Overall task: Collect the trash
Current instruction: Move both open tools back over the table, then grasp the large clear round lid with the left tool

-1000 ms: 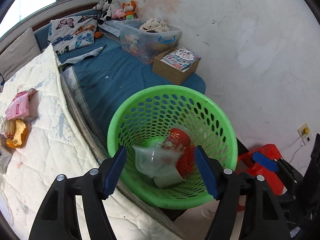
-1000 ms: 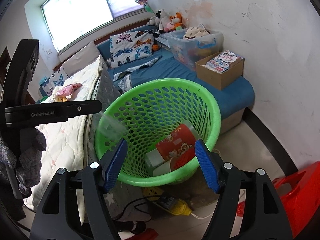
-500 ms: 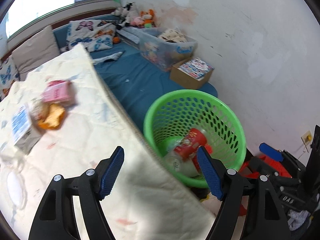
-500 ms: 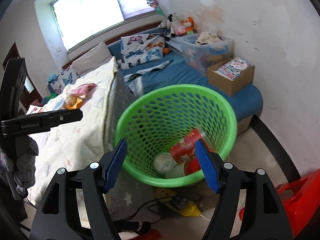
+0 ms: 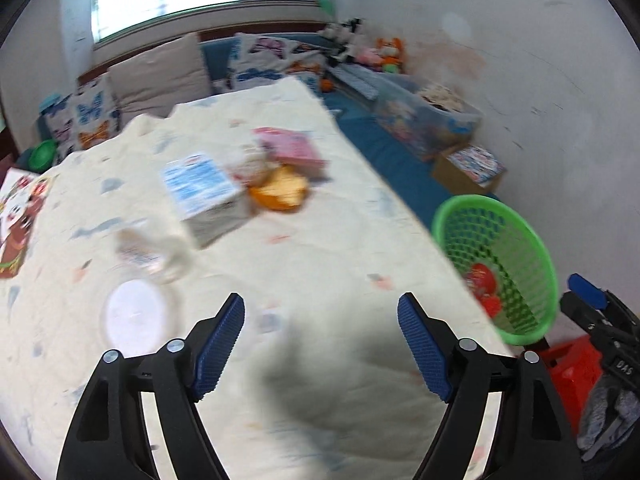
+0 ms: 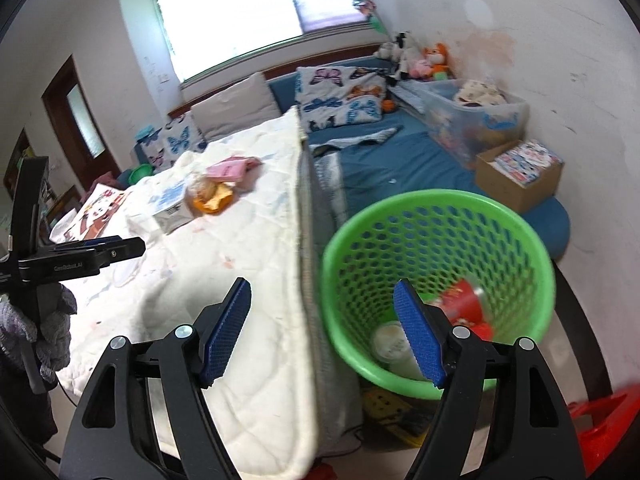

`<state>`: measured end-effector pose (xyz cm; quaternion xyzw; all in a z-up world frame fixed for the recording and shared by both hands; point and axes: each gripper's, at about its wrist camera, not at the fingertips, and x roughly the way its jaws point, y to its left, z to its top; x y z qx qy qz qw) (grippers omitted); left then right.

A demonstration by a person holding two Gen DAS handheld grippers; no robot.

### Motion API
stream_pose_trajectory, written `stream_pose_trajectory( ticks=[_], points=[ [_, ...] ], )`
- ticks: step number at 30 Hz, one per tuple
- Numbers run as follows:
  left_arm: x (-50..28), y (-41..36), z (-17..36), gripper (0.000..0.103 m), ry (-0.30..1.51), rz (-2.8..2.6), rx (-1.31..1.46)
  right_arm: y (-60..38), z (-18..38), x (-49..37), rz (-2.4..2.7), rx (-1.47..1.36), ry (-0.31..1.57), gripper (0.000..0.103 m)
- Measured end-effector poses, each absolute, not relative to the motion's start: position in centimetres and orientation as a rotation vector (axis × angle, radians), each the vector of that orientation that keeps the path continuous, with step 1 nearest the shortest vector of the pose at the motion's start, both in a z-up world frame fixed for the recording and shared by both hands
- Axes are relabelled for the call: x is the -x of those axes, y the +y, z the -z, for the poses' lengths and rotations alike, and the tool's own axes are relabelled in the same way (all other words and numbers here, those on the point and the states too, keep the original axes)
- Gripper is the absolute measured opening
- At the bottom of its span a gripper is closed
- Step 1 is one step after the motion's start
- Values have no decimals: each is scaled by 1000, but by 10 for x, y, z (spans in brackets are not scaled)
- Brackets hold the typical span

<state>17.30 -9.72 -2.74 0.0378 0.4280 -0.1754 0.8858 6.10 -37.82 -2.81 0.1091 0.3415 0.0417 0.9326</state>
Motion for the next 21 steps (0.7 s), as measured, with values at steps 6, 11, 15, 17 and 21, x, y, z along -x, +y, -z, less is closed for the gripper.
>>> stream_pose_trajectory(
  ticks=[6,11,15,17,21],
  points=[
    [-181,-41,33,85,885,265,-71,-346,25,-75,-149,-195,705,74],
    [-186,-4,44,90,902,211,-71,-317,24,-86,-206,-172,715,75],
    [-190,15,55,92,916,171,-94,-292,24,-97,-254,-147,725,75],
    [-193,23,60,92,921,162,-99,-281,24,-103,-274,-135,731,75],
    [-200,30,70,92,942,167,-99,-257,23,-112,-309,-110,738,75]
  ],
)
